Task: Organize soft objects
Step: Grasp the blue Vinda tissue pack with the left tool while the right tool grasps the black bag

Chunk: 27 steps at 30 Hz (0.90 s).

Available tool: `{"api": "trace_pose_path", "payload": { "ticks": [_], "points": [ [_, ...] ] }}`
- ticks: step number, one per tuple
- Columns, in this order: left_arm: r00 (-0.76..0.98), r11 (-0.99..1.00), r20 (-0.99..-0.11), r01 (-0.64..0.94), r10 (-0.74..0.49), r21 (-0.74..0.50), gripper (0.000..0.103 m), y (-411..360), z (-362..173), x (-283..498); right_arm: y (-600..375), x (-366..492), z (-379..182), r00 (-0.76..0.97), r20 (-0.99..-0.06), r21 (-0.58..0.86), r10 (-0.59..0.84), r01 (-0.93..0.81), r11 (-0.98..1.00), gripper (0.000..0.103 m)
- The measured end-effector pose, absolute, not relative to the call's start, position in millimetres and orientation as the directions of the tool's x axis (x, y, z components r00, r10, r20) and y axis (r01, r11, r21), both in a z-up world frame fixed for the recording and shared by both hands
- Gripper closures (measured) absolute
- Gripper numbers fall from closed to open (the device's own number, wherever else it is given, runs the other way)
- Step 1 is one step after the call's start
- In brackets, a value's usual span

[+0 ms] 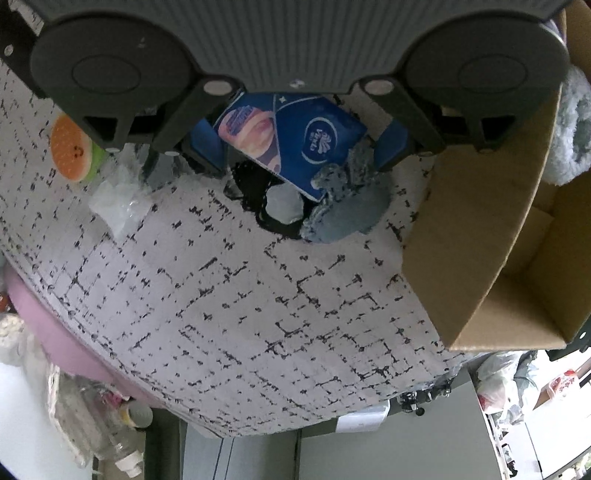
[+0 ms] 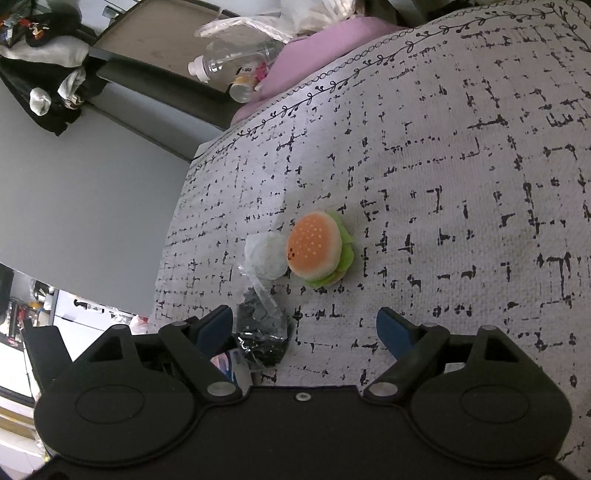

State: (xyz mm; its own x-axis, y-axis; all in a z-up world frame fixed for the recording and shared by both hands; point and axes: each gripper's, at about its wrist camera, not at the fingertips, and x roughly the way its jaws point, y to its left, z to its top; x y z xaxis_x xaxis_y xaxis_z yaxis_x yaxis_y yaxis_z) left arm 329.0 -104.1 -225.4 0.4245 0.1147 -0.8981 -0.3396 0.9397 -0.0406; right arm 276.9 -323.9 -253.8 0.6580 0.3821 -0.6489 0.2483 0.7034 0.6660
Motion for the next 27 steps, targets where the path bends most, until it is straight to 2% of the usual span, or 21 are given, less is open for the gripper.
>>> {"api": "trace_pose_path", "payload": {
  "ticks": [4,11,17,20,22,27],
  "points": [
    [0.403,0.938,-0.909,-0.344,0.108,-0.041,0.016,-103.0,-226.9,325.6,-321.9,279.9,-255.9,0.651,-0.651,0.667,0.389,0.247,0.703,0.018],
    [0.355,0.893,-0.931,-0.44,0.082,-0.089,0.016,-90.8,-235.6,313.9,-315.1,285.1,-257.0,0.639,-0.659,0.658,0.397,0.233,0.716,0.018],
    [0.39,0.867,-0.919,-0.477,0.061,-0.145,0.017,-85.5,-236.3,306.5,-306.3,290.7,-258.4,0.621,-0.661,0.657,0.422,0.207,0.725,0.025],
    [0.417,0.855,-0.908,-0.488,0.049,-0.178,0.025,-82.0,-234.8,303.9,-301.5,296.3,-260.7,0.612,-0.662,0.657,0.434,0.194,0.729,0.029],
    [0.429,0.852,-0.903,-0.482,0.027,-0.204,0.041,-79.9,-233.0,302.2,-300.1,299.9,-263.0,0.606,-0.658,0.668,0.447,0.195,0.718,0.03],
    [0.442,0.856,-0.897,-0.464,0.0,-0.229,0.045,-77.5,-230.3,299.3,-293.4,307.9,-265.9,0.597,-0.659,0.671,0.458,0.193,0.716,0.03]
  ]
}}
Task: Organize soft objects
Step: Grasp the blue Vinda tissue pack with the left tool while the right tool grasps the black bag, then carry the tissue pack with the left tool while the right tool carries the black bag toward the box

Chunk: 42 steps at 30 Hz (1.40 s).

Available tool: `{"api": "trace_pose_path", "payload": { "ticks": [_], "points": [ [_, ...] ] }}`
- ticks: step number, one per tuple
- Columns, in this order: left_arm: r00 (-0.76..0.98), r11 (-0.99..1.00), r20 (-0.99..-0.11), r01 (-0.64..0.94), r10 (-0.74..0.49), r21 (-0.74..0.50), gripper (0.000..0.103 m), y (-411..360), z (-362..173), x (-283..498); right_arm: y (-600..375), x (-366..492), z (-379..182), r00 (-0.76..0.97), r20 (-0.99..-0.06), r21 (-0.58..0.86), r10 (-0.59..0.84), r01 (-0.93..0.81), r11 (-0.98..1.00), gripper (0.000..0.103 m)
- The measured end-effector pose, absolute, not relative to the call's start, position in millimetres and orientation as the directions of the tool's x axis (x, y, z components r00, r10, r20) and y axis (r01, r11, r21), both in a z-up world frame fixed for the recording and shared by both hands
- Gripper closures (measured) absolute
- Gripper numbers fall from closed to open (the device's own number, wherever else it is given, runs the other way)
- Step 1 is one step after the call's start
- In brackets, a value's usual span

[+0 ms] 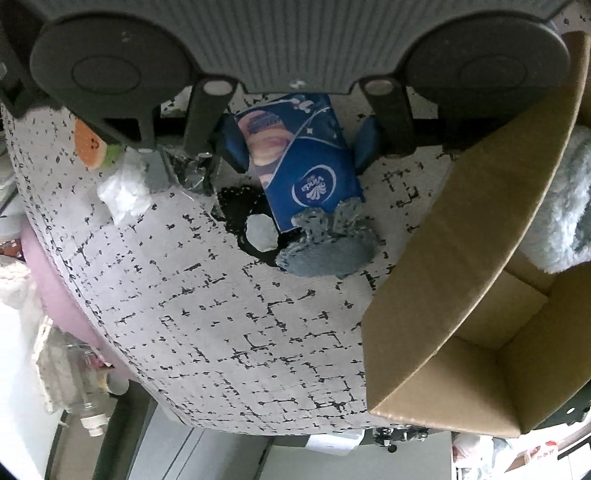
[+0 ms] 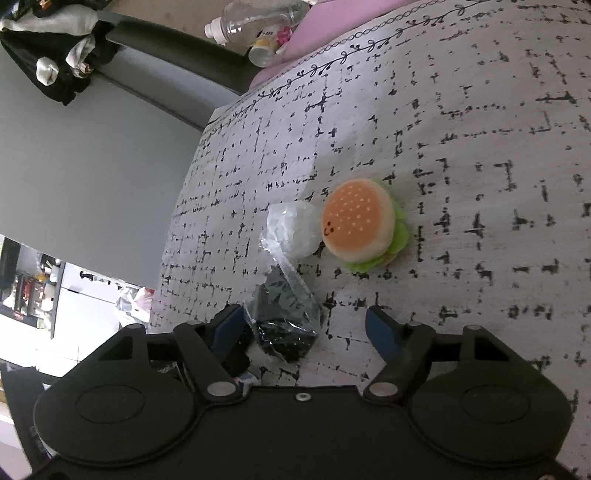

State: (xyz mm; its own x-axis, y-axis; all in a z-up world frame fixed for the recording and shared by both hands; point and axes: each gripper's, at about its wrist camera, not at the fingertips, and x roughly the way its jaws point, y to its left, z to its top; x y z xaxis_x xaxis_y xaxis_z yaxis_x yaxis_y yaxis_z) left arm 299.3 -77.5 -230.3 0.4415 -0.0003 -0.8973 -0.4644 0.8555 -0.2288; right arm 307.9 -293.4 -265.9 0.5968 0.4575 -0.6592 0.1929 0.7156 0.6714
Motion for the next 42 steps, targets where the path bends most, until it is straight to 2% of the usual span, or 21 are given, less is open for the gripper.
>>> {"api": "trace_pose_path", "payload": {
  "ticks": [12,14,15,19,42],
  "points": [
    [0.466,0.881,-0.885,-0.408,-0.023,-0.238,0.045,-77.1,-221.0,288.8,-277.2,324.7,-268.1,0.596,-0.667,0.645,0.446,0.162,0.747,0.032],
    [0.472,0.887,-0.881,-0.399,-0.021,-0.235,0.045,-76.7,-219.6,287.5,-273.8,325.8,-267.4,0.591,-0.674,0.629,0.442,0.147,0.763,0.046],
    [0.473,0.89,-0.881,-0.393,-0.019,-0.23,0.045,-76.9,-219.1,287.1,-272.5,326.7,-268.3,0.582,-0.681,0.623,0.445,0.142,0.769,0.063],
    [0.483,0.9,-0.876,-0.376,-0.014,-0.222,0.045,-78.1,-213.7,283.0,-274.6,321.4,-267.5,0.57,-0.689,0.615,0.447,0.134,0.778,0.068],
    [0.602,0.939,-0.794,-0.216,-0.086,-0.266,0.045,-79.8,-145.3,231.6,-305.9,235.5,-205.4,0.724,-0.601,0.616,0.338,0.151,0.773,0.069]
  ]
}}
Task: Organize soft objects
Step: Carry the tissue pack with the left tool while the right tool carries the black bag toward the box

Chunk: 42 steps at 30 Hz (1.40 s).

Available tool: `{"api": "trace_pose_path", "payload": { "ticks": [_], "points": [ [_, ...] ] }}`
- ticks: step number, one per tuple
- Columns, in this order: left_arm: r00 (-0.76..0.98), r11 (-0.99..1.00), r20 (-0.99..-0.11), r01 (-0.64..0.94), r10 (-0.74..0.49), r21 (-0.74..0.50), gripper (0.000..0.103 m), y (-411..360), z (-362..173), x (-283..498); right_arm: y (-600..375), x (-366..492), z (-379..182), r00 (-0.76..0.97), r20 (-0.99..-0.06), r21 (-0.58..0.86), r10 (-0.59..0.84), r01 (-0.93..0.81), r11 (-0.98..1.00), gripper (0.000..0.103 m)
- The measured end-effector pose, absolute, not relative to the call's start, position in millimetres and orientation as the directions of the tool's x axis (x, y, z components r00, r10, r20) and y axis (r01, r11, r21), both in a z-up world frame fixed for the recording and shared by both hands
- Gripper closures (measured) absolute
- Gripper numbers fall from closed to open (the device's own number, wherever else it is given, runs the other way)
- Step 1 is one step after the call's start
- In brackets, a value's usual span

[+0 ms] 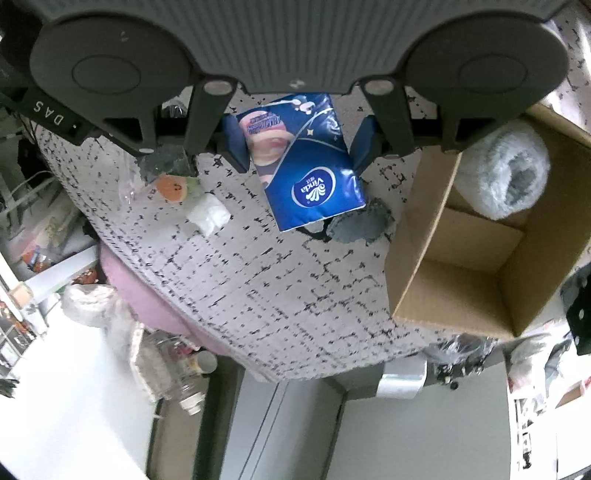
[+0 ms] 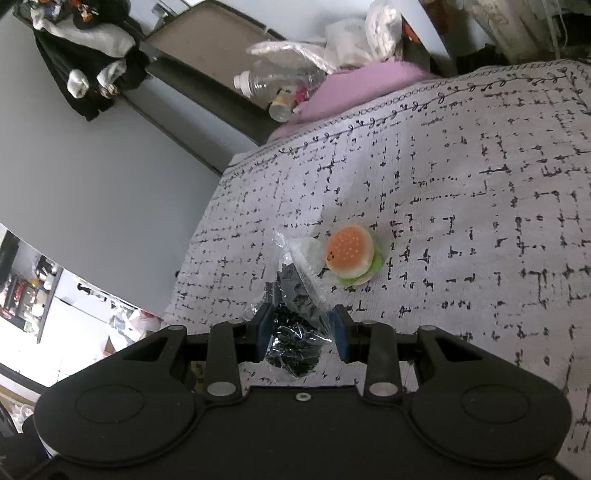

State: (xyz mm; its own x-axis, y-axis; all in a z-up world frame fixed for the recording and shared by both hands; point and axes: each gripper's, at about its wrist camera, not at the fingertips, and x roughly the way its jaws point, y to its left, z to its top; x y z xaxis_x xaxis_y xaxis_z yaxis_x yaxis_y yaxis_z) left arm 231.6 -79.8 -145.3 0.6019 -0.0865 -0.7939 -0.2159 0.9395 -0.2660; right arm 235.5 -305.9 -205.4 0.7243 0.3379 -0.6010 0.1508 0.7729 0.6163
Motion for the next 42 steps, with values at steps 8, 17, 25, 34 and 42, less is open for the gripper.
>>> {"api": "trace_pose_path", "payload": {
  "ticks": [8,17,25,34,42],
  "points": [
    [0.637,0.946,-0.765,-0.18,-0.097,-0.27,0.045,-70.0,-126.0,212.4,-300.9,204.5,-185.5,0.786,-0.518,0.646,0.339,0.1,0.757,0.069],
    [0.667,0.947,-0.736,-0.151,-0.113,-0.282,0.045,-52.3,-111.4,188.7,-289.7,181.7,-166.2,0.818,-0.471,0.624,0.331,0.044,0.78,0.069],
    [0.691,0.947,-0.713,-0.132,-0.123,-0.292,0.045,-34.5,-101.2,172.7,-272.7,168.0,-149.5,0.831,-0.443,0.606,0.336,0.001,0.795,0.069],
    [0.71,0.944,-0.693,-0.125,-0.129,-0.304,0.045,-13.3,-93.8,160.2,-250.5,159.9,-131.7,0.845,-0.398,0.593,0.357,-0.061,0.803,0.069],
    [0.725,0.94,-0.676,-0.125,-0.132,-0.318,0.045,7.6,-88.8,155.9,-229.6,158.5,-122.6,0.849,-0.388,0.572,0.358,-0.083,0.816,0.069]
  ]
}}
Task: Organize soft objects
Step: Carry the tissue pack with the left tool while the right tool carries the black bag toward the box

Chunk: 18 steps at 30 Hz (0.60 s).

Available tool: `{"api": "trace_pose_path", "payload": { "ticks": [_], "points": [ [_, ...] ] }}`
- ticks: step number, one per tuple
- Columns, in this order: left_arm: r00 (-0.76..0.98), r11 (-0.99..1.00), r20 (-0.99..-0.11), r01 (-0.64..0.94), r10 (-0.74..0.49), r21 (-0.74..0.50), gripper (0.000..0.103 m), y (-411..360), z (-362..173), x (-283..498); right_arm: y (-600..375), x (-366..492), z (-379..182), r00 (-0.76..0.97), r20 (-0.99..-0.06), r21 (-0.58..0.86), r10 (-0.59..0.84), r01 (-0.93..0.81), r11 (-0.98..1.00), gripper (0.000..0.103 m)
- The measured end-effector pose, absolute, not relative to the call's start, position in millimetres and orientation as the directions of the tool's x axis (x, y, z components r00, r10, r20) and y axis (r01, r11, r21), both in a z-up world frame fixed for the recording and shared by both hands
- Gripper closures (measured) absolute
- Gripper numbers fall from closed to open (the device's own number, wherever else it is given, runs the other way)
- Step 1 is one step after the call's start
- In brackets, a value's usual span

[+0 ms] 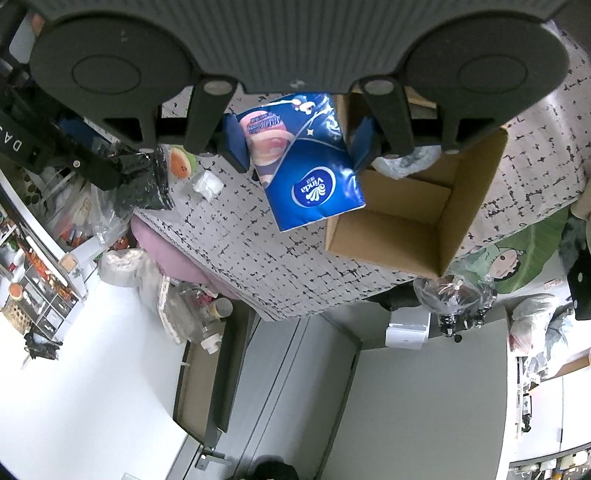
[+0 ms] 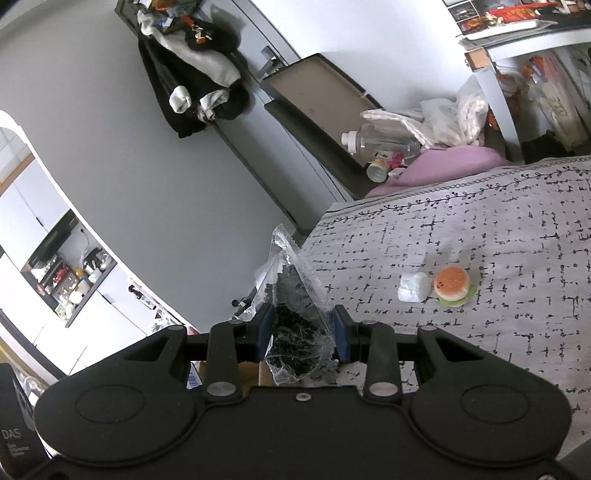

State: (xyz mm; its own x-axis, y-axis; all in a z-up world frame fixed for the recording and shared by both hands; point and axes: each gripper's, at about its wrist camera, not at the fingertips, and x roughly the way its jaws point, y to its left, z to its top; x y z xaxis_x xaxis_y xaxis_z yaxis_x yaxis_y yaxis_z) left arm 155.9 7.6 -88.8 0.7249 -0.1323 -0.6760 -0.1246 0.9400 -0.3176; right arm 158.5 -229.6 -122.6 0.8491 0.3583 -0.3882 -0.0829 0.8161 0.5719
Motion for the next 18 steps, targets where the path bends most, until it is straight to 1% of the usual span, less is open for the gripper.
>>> {"api": "trace_pose_path", "payload": {
  "ticks": [18],
  "points": [
    [0.736,0.918,-0.663,-0.157,-0.137,-0.363,0.045,63.1,-98.4,161.5,-174.6,165.9,-120.0,0.843,-0.415,0.511,0.343,-0.096,0.854,0.069]
  ]
}}
